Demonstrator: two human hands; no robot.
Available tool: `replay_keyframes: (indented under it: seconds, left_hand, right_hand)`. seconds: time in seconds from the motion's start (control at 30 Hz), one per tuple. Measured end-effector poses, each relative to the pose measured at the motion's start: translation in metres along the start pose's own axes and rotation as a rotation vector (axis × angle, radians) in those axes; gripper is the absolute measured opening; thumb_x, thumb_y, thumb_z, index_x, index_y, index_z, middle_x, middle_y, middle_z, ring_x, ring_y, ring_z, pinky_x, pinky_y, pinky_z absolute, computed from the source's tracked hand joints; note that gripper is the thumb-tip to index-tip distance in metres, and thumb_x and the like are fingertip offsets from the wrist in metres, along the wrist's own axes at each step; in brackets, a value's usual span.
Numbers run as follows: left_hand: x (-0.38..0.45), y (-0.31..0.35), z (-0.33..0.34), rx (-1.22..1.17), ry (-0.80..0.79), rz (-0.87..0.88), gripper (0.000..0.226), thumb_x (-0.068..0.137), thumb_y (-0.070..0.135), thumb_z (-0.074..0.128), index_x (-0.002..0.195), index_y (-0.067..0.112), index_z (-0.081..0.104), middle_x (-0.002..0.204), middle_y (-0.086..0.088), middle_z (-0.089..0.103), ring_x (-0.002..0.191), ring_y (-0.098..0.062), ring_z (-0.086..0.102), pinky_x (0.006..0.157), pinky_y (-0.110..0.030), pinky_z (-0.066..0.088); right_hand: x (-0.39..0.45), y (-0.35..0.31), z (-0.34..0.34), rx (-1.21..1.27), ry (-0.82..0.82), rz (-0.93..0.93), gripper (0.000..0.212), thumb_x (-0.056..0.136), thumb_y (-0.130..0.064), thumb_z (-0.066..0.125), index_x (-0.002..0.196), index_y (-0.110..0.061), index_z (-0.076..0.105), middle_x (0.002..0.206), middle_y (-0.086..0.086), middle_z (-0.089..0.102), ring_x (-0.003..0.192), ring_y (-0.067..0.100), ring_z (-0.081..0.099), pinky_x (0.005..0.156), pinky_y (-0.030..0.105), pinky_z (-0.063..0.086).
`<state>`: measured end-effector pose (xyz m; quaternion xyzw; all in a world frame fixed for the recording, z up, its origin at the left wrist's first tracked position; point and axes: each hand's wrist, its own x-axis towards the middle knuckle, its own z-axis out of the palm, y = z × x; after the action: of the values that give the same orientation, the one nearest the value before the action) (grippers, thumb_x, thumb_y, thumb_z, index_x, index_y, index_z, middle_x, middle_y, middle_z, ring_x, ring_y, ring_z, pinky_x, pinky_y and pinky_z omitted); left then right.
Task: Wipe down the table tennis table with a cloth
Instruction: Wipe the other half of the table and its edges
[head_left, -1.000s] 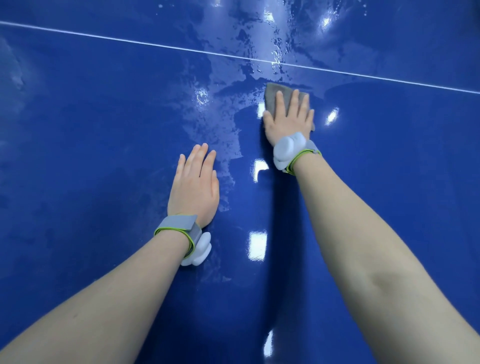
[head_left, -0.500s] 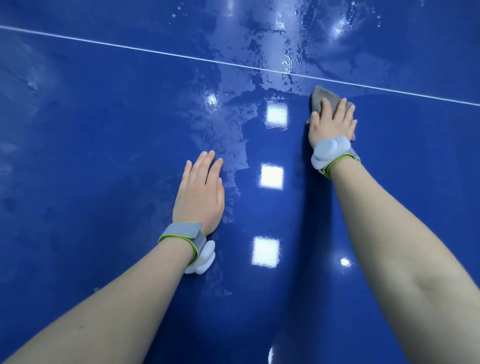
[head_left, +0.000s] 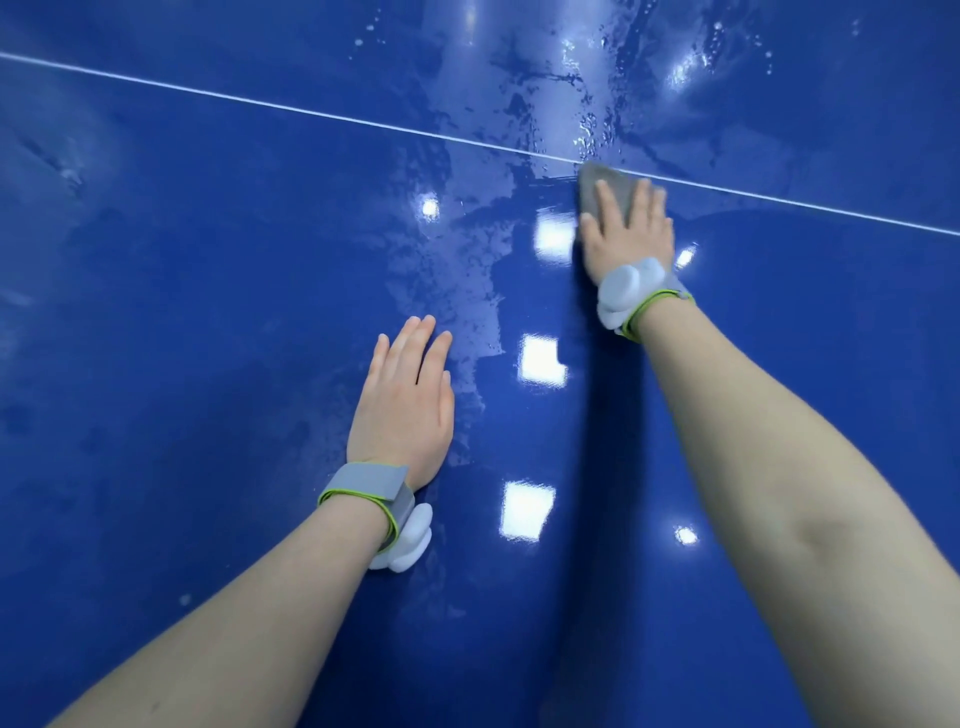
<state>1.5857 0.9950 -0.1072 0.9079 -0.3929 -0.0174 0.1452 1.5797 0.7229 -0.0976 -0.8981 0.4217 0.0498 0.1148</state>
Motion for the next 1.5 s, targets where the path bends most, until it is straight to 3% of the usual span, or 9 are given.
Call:
replay_keyframes:
  seconds: [0.17,0.47,0.57,0.73,0.83,1.03,1.17,1.4,1.5]
  left_hand:
    - [0.001,-0.001,0.002,0.031,0.040,0.025,0.047,0.093,0.020,0.025,0.123,0.001,0.054,0.131,-0.015,0.053,0.125,-0.030,0.048,0.107,-0.045,0.023]
    - [-0.001,-0.006,0.002,-0.054,0.061,0.023,0.046,0.092,0.019,0.026,0.121,-0.001,0.056,0.130,-0.014,0.054,0.124,-0.029,0.050,0.107,-0.045,0.023]
    - [-0.003,-0.010,0.002,-0.126,0.063,0.005,0.047,0.090,0.016,0.026,0.122,-0.001,0.056,0.131,-0.013,0.054,0.125,-0.029,0.049,0.112,-0.035,0.018]
    - [-0.003,-0.015,0.000,-0.108,0.054,0.034,0.049,0.086,0.011,0.025,0.120,-0.002,0.058,0.127,-0.013,0.058,0.120,-0.029,0.053,0.107,-0.039,0.025]
    - [-0.008,-0.022,-0.001,-0.058,0.055,0.059,0.047,0.086,0.011,0.027,0.119,0.000,0.059,0.125,-0.011,0.059,0.119,-0.026,0.055,0.108,-0.029,0.023]
    - [-0.021,-0.030,-0.004,0.017,0.019,0.101,0.046,0.086,0.012,0.028,0.119,-0.001,0.059,0.124,-0.011,0.060,0.116,-0.025,0.057,0.105,-0.032,0.031]
    - [-0.042,-0.041,-0.008,0.003,0.004,0.118,0.046,0.088,0.011,0.028,0.121,-0.004,0.056,0.126,-0.015,0.058,0.118,-0.030,0.055,0.109,-0.034,0.016]
    - [-0.071,-0.063,-0.016,-0.019,-0.015,0.114,0.045,0.090,0.013,0.028,0.121,-0.004,0.056,0.127,-0.014,0.057,0.119,-0.029,0.054,0.110,-0.033,0.014]
    - [-0.076,-0.066,-0.020,-0.010,-0.018,0.134,0.045,0.090,0.014,0.028,0.121,-0.003,0.056,0.127,-0.013,0.058,0.119,-0.028,0.055,0.109,-0.033,0.025]
  right_hand:
    - [0.014,-0.004,-0.003,-0.003,0.017,0.181,0.053,0.102,-0.043,0.022,0.152,-0.031,0.009,0.159,0.014,-0.005,0.145,0.033,-0.009,0.117,0.043,-0.001]
    - [-0.015,-0.096,0.016,-0.040,-0.063,-0.233,0.051,0.102,-0.043,0.024,0.151,-0.037,0.009,0.160,0.006,-0.008,0.146,0.026,-0.011,0.117,0.040,-0.005]
    - [-0.016,-0.086,0.016,-0.026,-0.078,-0.299,0.049,0.102,-0.040,0.024,0.150,-0.037,0.012,0.160,0.004,-0.006,0.146,0.023,-0.010,0.117,0.038,-0.003]
    - [-0.014,-0.044,0.009,0.024,-0.027,0.019,0.050,0.103,-0.038,0.021,0.151,-0.032,0.009,0.159,0.010,-0.007,0.146,0.028,-0.010,0.117,0.041,-0.001]
    - [-0.026,-0.049,0.013,-0.018,-0.022,0.080,0.051,0.103,-0.039,0.020,0.152,-0.033,0.005,0.159,0.014,-0.009,0.145,0.032,-0.012,0.117,0.044,-0.003]
    - [-0.072,-0.108,0.031,-0.065,-0.077,-0.236,0.052,0.102,-0.042,0.020,0.151,-0.035,0.003,0.159,0.010,-0.012,0.145,0.030,-0.016,0.117,0.043,-0.006]
    - [-0.095,-0.107,0.035,-0.057,-0.093,-0.392,0.050,0.103,-0.041,0.022,0.151,-0.037,0.007,0.160,0.006,-0.008,0.146,0.025,-0.013,0.116,0.040,-0.006]
    - [-0.104,-0.059,0.029,0.007,-0.031,0.020,0.050,0.103,-0.038,0.020,0.151,-0.035,0.007,0.160,0.007,-0.007,0.146,0.026,-0.011,0.117,0.040,-0.004]
    - [-0.116,-0.070,0.034,-0.005,-0.035,0.088,0.051,0.103,-0.039,0.019,0.151,-0.034,0.004,0.159,0.009,-0.009,0.146,0.029,-0.012,0.117,0.042,-0.004]
